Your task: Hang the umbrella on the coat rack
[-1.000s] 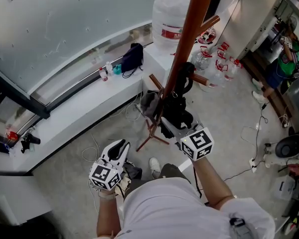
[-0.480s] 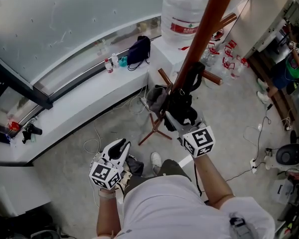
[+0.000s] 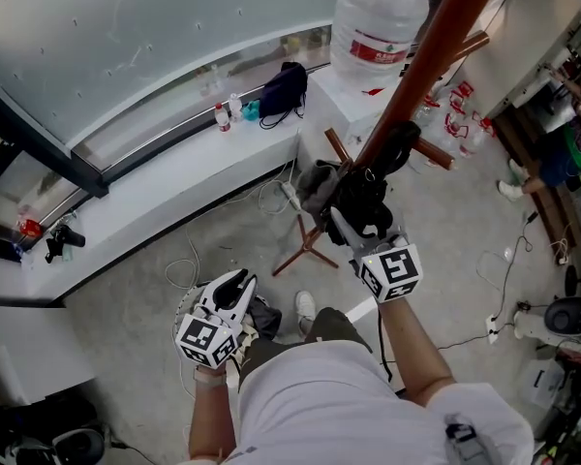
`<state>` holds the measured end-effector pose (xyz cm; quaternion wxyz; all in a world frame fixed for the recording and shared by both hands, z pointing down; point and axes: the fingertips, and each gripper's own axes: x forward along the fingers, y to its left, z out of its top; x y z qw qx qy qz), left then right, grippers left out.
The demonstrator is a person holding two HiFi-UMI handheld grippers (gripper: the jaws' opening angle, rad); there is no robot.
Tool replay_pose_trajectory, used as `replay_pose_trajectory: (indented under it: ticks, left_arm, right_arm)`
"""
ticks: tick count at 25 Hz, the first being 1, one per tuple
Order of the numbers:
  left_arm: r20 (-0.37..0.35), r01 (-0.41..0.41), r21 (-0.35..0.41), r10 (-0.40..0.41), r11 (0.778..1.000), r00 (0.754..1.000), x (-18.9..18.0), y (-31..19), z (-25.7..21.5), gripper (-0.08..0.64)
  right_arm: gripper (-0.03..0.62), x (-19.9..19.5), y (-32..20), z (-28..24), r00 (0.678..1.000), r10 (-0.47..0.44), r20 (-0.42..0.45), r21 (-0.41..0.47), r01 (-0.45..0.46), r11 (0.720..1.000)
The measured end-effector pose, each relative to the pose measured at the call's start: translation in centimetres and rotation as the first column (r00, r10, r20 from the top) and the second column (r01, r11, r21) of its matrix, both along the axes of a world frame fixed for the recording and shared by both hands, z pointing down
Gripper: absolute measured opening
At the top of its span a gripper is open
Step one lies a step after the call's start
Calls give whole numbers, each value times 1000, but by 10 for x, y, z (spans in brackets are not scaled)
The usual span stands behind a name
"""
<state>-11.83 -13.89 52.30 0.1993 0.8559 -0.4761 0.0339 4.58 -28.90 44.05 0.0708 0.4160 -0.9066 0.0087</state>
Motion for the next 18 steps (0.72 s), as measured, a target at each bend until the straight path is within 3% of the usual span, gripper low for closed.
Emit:
replay_pose_trajectory:
  ticks: [18]
  left_arm:
    - [-5,7,6,-7,1000,1000,-14,10,2,63]
  right_arm:
    - [353,8,3,-3,995,85,51,28,-87,996]
